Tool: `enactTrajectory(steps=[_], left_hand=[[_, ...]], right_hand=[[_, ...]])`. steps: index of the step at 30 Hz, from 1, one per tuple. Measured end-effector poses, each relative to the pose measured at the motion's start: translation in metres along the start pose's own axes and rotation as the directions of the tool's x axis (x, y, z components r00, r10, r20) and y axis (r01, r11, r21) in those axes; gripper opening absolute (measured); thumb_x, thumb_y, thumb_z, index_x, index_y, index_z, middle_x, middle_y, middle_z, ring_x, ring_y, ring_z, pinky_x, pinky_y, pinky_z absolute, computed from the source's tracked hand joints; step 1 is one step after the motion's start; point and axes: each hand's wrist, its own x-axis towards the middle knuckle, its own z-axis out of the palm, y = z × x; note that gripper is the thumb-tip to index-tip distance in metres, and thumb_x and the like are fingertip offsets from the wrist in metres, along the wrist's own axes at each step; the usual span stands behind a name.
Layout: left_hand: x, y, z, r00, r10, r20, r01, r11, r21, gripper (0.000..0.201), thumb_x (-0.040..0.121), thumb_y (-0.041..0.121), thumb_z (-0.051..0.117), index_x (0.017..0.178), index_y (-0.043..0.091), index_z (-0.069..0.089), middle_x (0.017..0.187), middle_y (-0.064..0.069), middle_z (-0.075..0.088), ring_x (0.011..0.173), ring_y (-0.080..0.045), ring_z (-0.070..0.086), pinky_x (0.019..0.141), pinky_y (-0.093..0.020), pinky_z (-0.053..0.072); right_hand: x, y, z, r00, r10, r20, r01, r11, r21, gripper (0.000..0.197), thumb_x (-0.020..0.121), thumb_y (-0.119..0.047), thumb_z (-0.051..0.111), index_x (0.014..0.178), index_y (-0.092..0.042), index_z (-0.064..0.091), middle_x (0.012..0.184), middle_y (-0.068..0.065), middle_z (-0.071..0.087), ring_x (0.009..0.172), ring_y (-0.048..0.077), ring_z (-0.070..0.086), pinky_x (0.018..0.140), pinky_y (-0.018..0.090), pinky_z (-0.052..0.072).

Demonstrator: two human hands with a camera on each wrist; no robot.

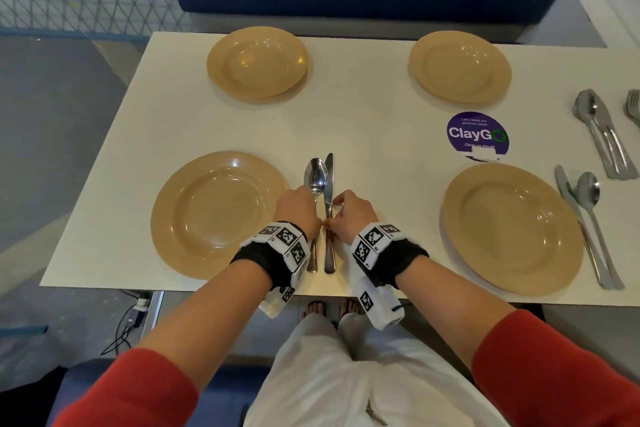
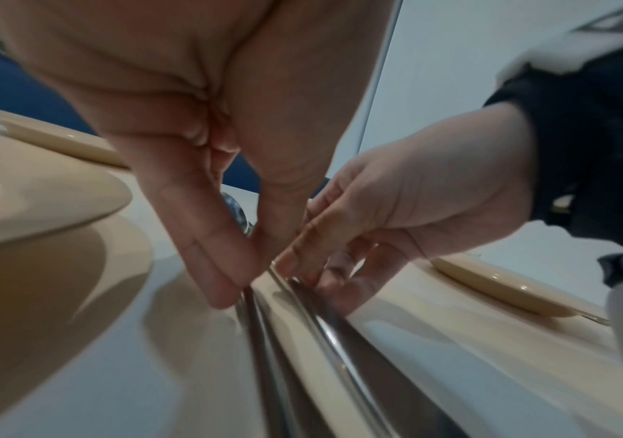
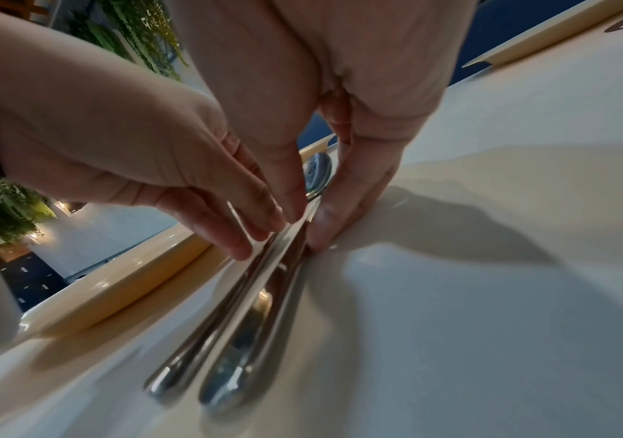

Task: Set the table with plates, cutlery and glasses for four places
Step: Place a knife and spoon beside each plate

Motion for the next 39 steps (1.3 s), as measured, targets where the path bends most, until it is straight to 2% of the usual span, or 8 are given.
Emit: enactTrajectory(steps=[7, 12, 17, 26, 32, 39], left_hand=[[-0.002, -0.003, 0.0, 0.999, 0.033, 0.015, -0.033, 0.999, 0.025, 0.033, 0.089, 0.013, 0.059, 0.119, 0.004, 0.049, 0.116, -0.013, 0.06, 0.108, -0.026, 0.057, 0.082, -0.028, 0.044], [-0.004, -0.004, -0.003, 0.998, 0.064, 0.004, -0.064, 0.995, 0.079, 0.024, 0.09, 0.009, 0.056, 0.113, 0.002, 0.053, 0.112, -0.014, 0.062, 0.104, -0.026, 0.06, 0.079, -0.027, 0.045], [-0.006, -0.004, -0.006, 0.998, 0.06, 0.014, -0.061, 0.994, 0.09, 0.019, 0.092, 0.009, 0.052, 0.109, 0.003, 0.056, 0.111, -0.013, 0.063, 0.102, -0.026, 0.061, 0.079, -0.027, 0.046], [-0.012, -0.008, -0.006, 0.998, 0.054, 0.017, -0.055, 0.997, 0.058, 0.029, 0.09, 0.008, 0.054, 0.118, 0.001, 0.049, 0.116, -0.015, 0.06, 0.108, -0.029, 0.058, 0.085, -0.03, 0.046], [-0.014, -0.01, -0.004, 0.999, 0.051, 0.009, -0.051, 0.998, 0.036, 0.029, 0.09, 0.008, 0.055, 0.117, 0.001, 0.049, 0.115, -0.015, 0.06, 0.108, -0.029, 0.058, 0.085, -0.03, 0.046], [-0.012, -0.012, -0.001, 1.0, 0.023, 0.016, -0.023, 1.0, -0.014, 0.028, 0.087, 0.01, 0.057, 0.113, 0.002, 0.051, 0.112, -0.015, 0.06, 0.104, -0.028, 0.059, 0.081, -0.03, 0.047]], right_hand=[[-0.002, -0.005, 0.004, 0.999, 0.027, -0.024, -0.028, 0.999, -0.018, 0.043, 0.08, -0.01, 0.064, 0.121, -0.009, 0.049, 0.11, 0.014, 0.063, 0.1, 0.028, 0.062, 0.085, 0.034, 0.05], [-0.003, -0.006, 0.006, 0.999, 0.022, -0.031, -0.023, 1.0, -0.018, 0.044, 0.08, -0.01, 0.064, 0.121, -0.009, 0.05, 0.11, 0.014, 0.064, 0.099, 0.028, 0.062, 0.084, 0.033, 0.051], [-0.003, -0.011, 0.01, 1.0, 0.028, -0.006, -0.028, 0.999, 0.015, 0.045, 0.076, -0.009, 0.066, 0.118, -0.01, 0.049, 0.11, 0.014, 0.064, 0.097, 0.03, 0.065, 0.087, 0.04, 0.054], [-0.004, -0.009, 0.014, 1.0, 0.011, -0.028, -0.01, 0.999, 0.034, 0.044, 0.08, -0.008, 0.065, 0.121, -0.009, 0.048, 0.112, 0.014, 0.063, 0.101, 0.028, 0.062, 0.086, 0.034, 0.051], [-0.004, -0.008, 0.016, 1.0, -0.001, -0.028, 0.001, 1.0, 0.02, 0.044, 0.081, -0.009, 0.063, 0.123, -0.009, 0.048, 0.113, 0.014, 0.063, 0.103, 0.027, 0.061, 0.082, 0.029, 0.047], [-0.004, -0.008, 0.018, 1.0, -0.016, -0.019, 0.016, 1.0, 0.025, 0.044, 0.081, -0.009, 0.063, 0.122, -0.009, 0.049, 0.113, 0.014, 0.064, 0.103, 0.027, 0.061, 0.083, 0.03, 0.047]])
